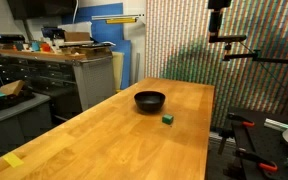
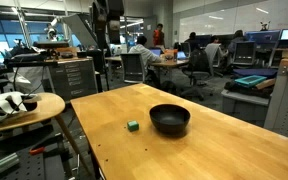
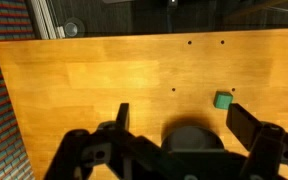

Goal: Put the green block in the black bowl

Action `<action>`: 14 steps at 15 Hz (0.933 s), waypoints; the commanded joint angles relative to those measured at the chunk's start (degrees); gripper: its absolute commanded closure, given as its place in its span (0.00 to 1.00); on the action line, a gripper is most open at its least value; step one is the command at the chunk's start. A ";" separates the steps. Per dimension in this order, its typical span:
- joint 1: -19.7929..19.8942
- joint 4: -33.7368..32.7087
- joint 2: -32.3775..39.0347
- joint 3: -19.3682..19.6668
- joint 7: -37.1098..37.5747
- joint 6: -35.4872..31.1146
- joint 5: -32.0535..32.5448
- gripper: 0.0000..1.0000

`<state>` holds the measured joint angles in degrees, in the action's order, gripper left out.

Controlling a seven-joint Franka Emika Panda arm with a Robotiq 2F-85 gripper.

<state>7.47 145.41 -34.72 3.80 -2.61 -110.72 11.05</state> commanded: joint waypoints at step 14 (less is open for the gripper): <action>-0.30 -0.39 1.47 -0.68 3.18 -0.77 -0.09 0.00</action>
<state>7.46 145.23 -34.62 3.78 -2.36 -110.72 11.05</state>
